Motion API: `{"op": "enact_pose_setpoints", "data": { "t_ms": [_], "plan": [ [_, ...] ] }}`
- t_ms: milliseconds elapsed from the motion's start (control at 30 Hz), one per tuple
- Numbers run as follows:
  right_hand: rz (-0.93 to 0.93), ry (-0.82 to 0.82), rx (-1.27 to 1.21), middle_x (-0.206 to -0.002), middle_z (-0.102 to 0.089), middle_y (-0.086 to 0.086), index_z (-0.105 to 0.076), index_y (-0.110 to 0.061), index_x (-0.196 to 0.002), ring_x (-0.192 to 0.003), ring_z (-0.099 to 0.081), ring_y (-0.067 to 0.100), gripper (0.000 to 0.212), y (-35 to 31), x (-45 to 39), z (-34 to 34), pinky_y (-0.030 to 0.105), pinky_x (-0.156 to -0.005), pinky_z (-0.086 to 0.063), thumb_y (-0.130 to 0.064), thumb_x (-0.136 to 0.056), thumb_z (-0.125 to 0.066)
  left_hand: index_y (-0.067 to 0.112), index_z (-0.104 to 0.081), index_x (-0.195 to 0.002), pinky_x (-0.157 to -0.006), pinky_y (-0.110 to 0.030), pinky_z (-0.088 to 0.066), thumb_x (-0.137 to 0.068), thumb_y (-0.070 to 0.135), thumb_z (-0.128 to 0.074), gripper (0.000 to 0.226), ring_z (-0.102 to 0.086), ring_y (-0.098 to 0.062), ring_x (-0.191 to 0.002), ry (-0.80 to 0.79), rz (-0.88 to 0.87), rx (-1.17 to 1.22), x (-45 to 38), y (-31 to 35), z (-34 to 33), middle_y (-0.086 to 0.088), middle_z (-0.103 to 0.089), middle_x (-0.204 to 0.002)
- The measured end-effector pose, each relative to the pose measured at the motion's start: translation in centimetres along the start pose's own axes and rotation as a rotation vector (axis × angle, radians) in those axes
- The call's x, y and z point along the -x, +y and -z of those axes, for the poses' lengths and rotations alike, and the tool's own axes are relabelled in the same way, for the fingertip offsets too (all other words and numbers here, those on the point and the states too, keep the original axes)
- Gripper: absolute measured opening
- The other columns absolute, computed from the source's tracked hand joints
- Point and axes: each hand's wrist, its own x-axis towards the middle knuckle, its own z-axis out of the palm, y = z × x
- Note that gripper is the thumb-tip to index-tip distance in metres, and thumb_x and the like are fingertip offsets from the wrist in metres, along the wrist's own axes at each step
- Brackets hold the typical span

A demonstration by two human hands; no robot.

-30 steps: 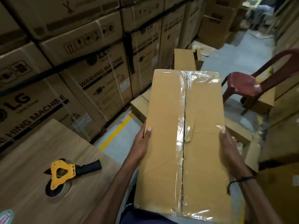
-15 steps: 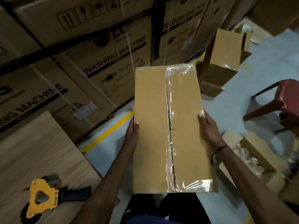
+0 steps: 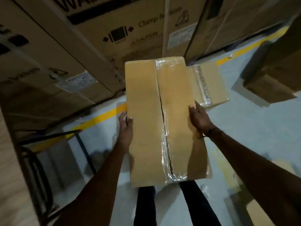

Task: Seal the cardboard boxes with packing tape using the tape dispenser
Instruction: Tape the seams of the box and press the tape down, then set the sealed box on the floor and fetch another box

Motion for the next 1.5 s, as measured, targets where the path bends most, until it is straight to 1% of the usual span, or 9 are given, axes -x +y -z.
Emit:
{"op": "enact_pose_setpoints", "data": {
  "t_ms": [67,200,267,467,600,767,967,1167,1500],
  "plan": [
    [0.020,-0.045,0.018,-0.131,-0.056,-0.006,-0.041,-0.012,-0.156,-0.123,-0.049,0.010,0.046,2.6,-4.9,-1.7,0.008,-0.093,-0.037,-0.023,-0.111,-0.045,0.013,-0.035,-0.146,-0.112,-0.046,-0.044,-0.105,0.028,-0.052,0.047,-0.052,-0.034,-0.134,0.041,0.038,0.013,-4.1,-3.9,-1.3,-0.020,-0.047,-0.150],
    [0.042,-0.137,0.072,-0.093,-0.063,-0.010,-0.056,-0.015,-0.136,-0.090,-0.058,0.015,0.037,8.6,-13.2,-4.6,0.035,-0.083,-0.047,-0.032,-0.103,-0.057,-0.001,-0.031,-0.135,-0.092,-0.019,-0.049,-0.103,-0.009,-0.048,0.038,-0.063,0.010,-0.099,0.028,0.002,-0.004,-10.6,-10.7,-3.7,-0.012,-0.048,-0.133],
    [0.036,-0.184,0.116,-0.083,-0.060,-0.001,-0.058,-0.012,-0.118,-0.077,-0.058,0.018,0.034,11.0,-16.0,-5.3,0.030,-0.067,-0.049,-0.035,-0.094,-0.060,0.009,-0.030,-0.129,-0.094,-0.029,-0.049,-0.101,-0.013,-0.047,0.039,-0.063,-0.003,-0.099,-0.021,-0.009,-0.032,-12.9,-14.2,-4.7,-0.017,-0.050,-0.132],
    [0.012,-0.188,0.224,-0.116,-0.063,0.003,-0.048,-0.016,-0.147,-0.110,-0.060,0.025,0.042,15.5,-21.6,-5.7,0.030,-0.085,-0.053,-0.013,-0.106,-0.055,0.010,-0.027,-0.132,-0.097,-0.019,-0.050,-0.092,0.012,-0.056,0.050,-0.062,0.008,-0.112,-0.093,-0.047,-0.119,-16.4,-19.5,-7.9,-0.014,-0.050,-0.137],
    [-0.008,-0.133,0.311,-0.128,-0.064,0.007,-0.047,-0.015,-0.152,-0.121,-0.060,0.029,0.050,16.8,-24.0,-4.7,0.037,-0.098,-0.052,-0.013,-0.103,-0.057,0.011,-0.028,-0.143,-0.105,-0.039,-0.049,-0.089,0.028,-0.065,0.068,-0.060,-0.024,-0.128,-0.123,-0.048,-0.197,-19.2,-20.9,-9.5,-0.008,-0.055,-0.141],
    [0.003,-0.137,0.391,-0.128,-0.068,0.014,-0.046,-0.014,-0.154,-0.113,-0.064,0.026,0.056,17.4,-24.9,-3.6,0.031,-0.094,-0.050,-0.006,-0.100,-0.058,0.010,-0.031,-0.138,-0.090,-0.034,-0.050,-0.093,0.006,-0.068,0.058,-0.065,-0.024,-0.108,-0.067,0.049,-0.369,-20.2,-19.1,-10.9,-0.008,-0.065,-0.127],
    [0.016,-0.010,0.476,-0.135,-0.066,0.020,-0.057,-0.009,-0.145,-0.126,-0.061,0.038,0.046,17.1,-28.1,-2.2,0.040,-0.115,-0.043,-0.009,-0.099,-0.057,0.010,-0.034,-0.124,-0.076,-0.009,-0.051,-0.092,-0.001,-0.071,0.050,-0.068,-0.024,-0.103,-0.087,-0.019,-0.421,-21.4,-18.7,-13.9,-0.006,-0.065,-0.116],
    [0.025,0.025,0.533,-0.133,-0.066,0.021,-0.052,-0.008,-0.148,-0.121,-0.065,0.037,0.046,16.5,-29.4,-1.5,0.043,-0.112,-0.047,-0.013,-0.102,-0.057,0.028,-0.031,-0.118,-0.099,-0.050,-0.055,-0.091,0.004,-0.073,0.055,-0.067,-0.033,-0.116,-0.091,0.046,-0.429,-21.4,-17.6,-15.7,-0.017,-0.066,-0.129],
    [0.085,-0.038,0.313,-0.142,-0.060,0.015,-0.048,-0.007,-0.149,-0.124,-0.063,0.033,0.055,10.1,-19.2,2.0,0.032,-0.100,-0.050,-0.005,-0.097,-0.066,0.004,-0.051,-0.137,-0.091,-0.027,-0.043,-0.100,0.016,-0.064,0.041,-0.063,-0.033,-0.118,-0.071,0.078,-0.569,-14.2,-6.0,-13.8,-0.015,-0.065,-0.130]
  ]
}}
